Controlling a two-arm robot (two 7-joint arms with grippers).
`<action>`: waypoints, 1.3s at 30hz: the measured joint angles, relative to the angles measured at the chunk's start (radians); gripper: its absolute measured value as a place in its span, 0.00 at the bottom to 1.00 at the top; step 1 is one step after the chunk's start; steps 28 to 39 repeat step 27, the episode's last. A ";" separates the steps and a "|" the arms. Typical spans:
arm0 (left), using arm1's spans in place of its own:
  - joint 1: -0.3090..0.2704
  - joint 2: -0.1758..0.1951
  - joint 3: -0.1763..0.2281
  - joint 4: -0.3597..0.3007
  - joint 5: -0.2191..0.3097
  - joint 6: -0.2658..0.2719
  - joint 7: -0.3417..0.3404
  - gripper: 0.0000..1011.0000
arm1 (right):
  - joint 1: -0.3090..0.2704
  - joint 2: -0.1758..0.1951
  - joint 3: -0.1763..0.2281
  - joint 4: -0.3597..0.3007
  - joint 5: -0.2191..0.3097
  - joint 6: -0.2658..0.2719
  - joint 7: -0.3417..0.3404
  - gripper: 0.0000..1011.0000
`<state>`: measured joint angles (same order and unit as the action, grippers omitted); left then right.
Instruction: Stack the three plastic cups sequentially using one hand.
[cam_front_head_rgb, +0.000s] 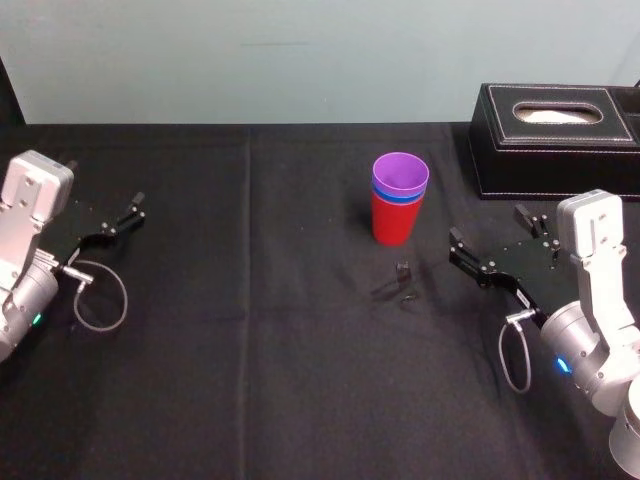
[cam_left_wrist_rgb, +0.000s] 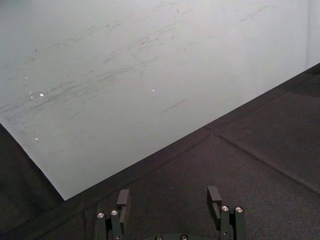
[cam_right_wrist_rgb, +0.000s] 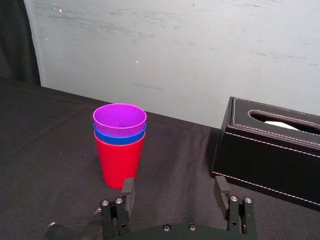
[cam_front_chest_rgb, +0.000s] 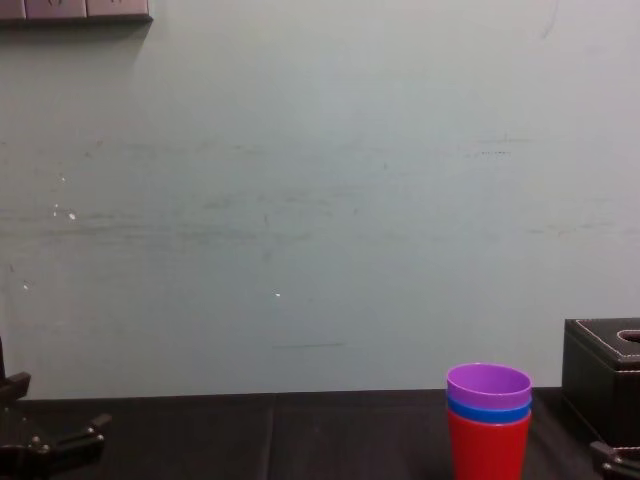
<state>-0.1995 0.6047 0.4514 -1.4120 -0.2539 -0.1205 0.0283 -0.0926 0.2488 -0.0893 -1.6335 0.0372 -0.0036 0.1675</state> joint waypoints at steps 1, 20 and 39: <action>0.000 0.000 0.000 0.000 0.000 0.000 0.000 0.99 | 0.000 0.000 0.000 0.000 0.000 0.000 0.000 0.99; 0.000 0.000 0.000 0.000 0.000 0.000 0.000 0.99 | 0.000 0.000 0.000 0.001 -0.001 -0.001 -0.001 0.99; 0.000 0.000 0.000 0.000 0.000 0.000 0.000 0.99 | 0.000 0.000 0.000 0.001 -0.001 -0.001 -0.001 0.99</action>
